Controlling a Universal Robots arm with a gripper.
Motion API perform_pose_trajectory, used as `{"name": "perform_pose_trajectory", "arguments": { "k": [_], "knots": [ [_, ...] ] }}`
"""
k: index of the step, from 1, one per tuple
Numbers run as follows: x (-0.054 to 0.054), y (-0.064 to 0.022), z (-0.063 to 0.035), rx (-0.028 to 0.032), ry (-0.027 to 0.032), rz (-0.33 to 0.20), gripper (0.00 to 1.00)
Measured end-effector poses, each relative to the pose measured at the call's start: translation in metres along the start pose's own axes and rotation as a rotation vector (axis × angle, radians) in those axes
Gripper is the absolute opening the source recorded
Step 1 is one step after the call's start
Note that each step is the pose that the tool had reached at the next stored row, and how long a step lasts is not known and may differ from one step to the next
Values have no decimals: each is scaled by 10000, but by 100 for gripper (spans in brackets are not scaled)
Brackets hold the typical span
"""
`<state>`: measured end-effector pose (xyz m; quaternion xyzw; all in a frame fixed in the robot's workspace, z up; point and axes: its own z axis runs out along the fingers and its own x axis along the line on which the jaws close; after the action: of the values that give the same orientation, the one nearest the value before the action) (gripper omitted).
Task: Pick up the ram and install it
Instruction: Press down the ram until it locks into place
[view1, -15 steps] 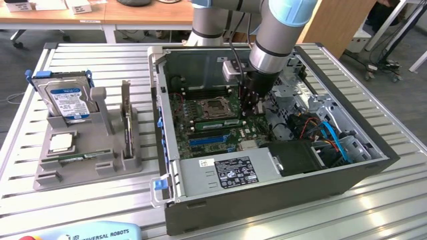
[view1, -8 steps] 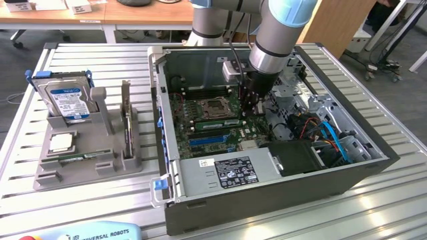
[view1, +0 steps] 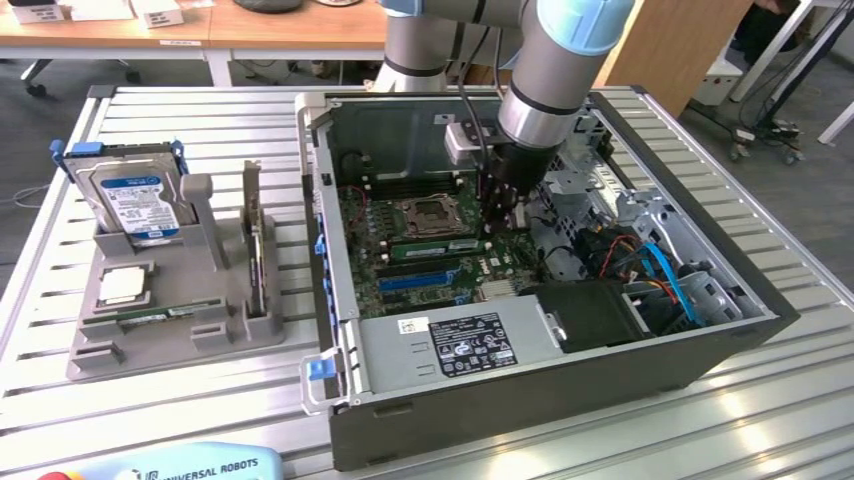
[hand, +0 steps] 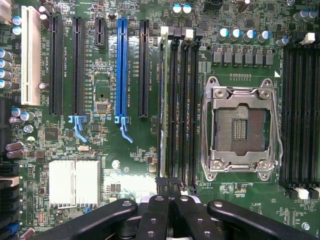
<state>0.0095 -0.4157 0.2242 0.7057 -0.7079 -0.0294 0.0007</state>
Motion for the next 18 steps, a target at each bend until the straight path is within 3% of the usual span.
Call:
{"name": "perform_pose_trajectory", "arguments": {
  "k": [14,18],
  "knots": [
    [1,0,14,-1,0,0,10],
    [-1,2,-32,0,-2,1,10]
  ]
}}
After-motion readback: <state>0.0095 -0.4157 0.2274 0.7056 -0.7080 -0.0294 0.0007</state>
